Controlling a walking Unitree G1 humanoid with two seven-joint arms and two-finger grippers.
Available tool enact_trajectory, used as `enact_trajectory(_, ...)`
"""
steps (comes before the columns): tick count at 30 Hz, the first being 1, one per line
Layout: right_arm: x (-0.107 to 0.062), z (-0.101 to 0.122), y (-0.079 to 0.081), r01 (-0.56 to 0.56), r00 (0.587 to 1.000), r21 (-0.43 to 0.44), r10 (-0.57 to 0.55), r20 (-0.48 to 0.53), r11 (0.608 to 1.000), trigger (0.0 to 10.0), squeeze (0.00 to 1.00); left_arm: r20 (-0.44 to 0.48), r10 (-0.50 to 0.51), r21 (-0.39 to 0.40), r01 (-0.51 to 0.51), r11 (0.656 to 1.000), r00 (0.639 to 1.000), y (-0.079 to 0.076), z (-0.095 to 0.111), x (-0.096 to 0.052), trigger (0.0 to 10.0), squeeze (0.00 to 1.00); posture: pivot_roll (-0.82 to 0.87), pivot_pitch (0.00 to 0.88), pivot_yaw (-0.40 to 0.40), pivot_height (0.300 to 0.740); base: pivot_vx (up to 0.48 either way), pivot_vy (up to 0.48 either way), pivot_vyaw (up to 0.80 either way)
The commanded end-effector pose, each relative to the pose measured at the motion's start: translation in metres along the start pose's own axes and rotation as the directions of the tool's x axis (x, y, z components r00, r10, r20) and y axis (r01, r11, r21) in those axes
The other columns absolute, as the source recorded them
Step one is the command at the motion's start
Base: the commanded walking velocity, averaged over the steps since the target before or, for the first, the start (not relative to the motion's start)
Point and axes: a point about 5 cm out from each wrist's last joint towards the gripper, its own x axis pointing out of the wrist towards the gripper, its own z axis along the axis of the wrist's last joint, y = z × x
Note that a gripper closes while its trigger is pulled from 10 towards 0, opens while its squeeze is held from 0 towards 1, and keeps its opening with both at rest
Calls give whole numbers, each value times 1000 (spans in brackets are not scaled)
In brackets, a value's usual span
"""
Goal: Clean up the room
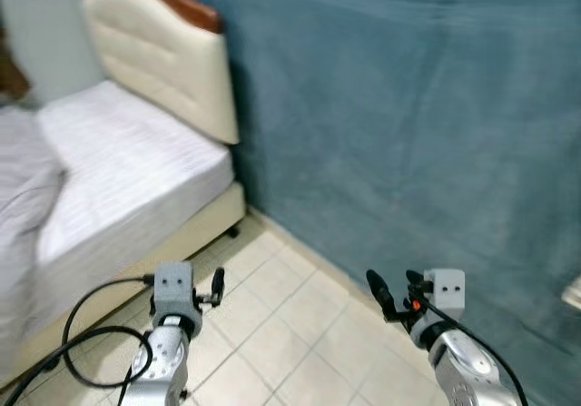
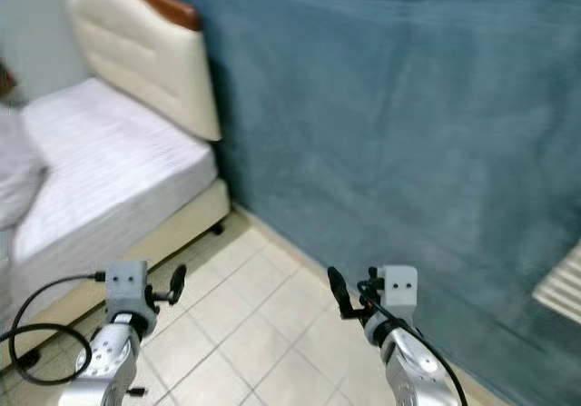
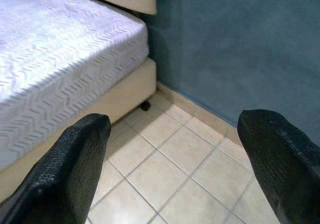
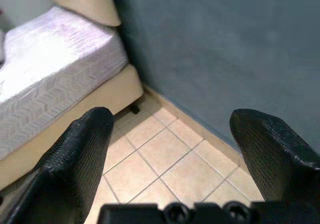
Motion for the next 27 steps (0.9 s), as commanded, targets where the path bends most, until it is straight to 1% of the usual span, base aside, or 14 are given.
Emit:
enact_trajectory(1, 6, 5, 6, -46, 999, -21, 47, 14, 999, 10000, 1000, 34, 5, 10, -5, 1000, 999, 3, 8, 4, 10000, 0, -5, 0, 4, 740, 0, 0, 556)
enact_trajectory(2, 9, 5, 6, -54, 998, -19, 55, 12, 998, 10000, 1000, 74, -1, 31, -1, 1000, 997, 2, 15, 5, 10000, 0, -4, 0, 4, 740, 0, 0, 556)
enact_trajectory(3, 10, 5, 7, -67, 998, -15, 67, 12, 998, 10000, 1000, 79, -9, 28, 7, 1000, 997, 0, 16, 6, 10000, 0, -4, 0, 5, 740, 0, 0, 556)
enact_trajectory(5, 11, 5, 9, -92, 996, -7, 92, 10, 996, 10000, 1000, 68, 4, -25, -2, 1000, 998, 3, 15, 4, 10000, 0, -4, 0, 5, 740, 176, 163, 553)
enact_trajectory(6, 11, 4, 10, -94, 996, -3, 94, 10, 996, 10000, 1000, 62, 5, -29, -4, 1000, 998, 3, 14, 4, 10000, 0, -4, 0, 5, 740, 0, 480, 556)
enact_trajectory(7, 9, 0, 15, -127, 992, 14, 127, 0, 992, 10000, 1000, 40, 12, -78, -9, 997, 999, 2, 10, 4, 10000, 0, 0, 0, 5, 740, 0, 480, 550)
enact_trajectory(9, 4, -7, 15, -112, 993, 52, 113, -17, 992, 10000, 1000, 34, 21, -81, -18, 997, 999, 2, 8, 4, 10000, 0, 6, 0, 0, 740, 0, 480, 541)
enact_trajectory(15, 7, -3, 9, -120, 993, 28, 121, -19, 992, 10000, 1000, 19, -13, -77, 14, 997, 1000, 0, 5, 4, 10000, 0, 12, 0, -9, 740, 0, 480, 538)
enact_trajectory(16, 10, 0, 8, -105, 994, -2, 105, -15, 994, 10000, 1000, 14, -12, -86, 13, 996, 1000, 2, 3, 4, 10000, 0, 18, 0, -14, 740, 0, 480, 544)
enact_trajectory(17, 11, 0, 8, -92, 996, -14, 91, -21, 996, 10000, 396, 10, -10, -86, 11, 996, 1000, 3, 2, 4, 10000, 0, 20, 0, -15, 740, 0, 480, 0)
enact_trajectory(18, 12, 0, 8, -90, 996, -19, 90, -23, 996, 10000, 396, 9, -10, -86, 11, 996, 1000, 3, 2, 3, 10000, 0, 20, 0, -15, 740, 0, 480, 0)
enact_trajectory(19, 12, 1, 7, -96, 995, -22, 95, -20, 995, 10000, 0, 7, -9, -84, 9, 996, 1000, 5, 1, 3, 10000, 0, 22, 0, -15, 740, 0, 480, 0)
enact_trajectory(25, 13, 1, 9, -100, 995, -35, 100, -2, 994, 10000, 0, 5, -1, -57, 1, 998, 1000, 11, -1, 1, 10000, 0, 36, 0, -21, 740, 0, 480, 623)
enact_trajectory(27, 14, 0, 9, -102, 995, -43, 102, 2, 994, 10000, 0, 6, -13, -30, 13, 999, 1000, 11, -1, 1, 10000, 0, 41, 0, -17, 740, 0, 480, 587)
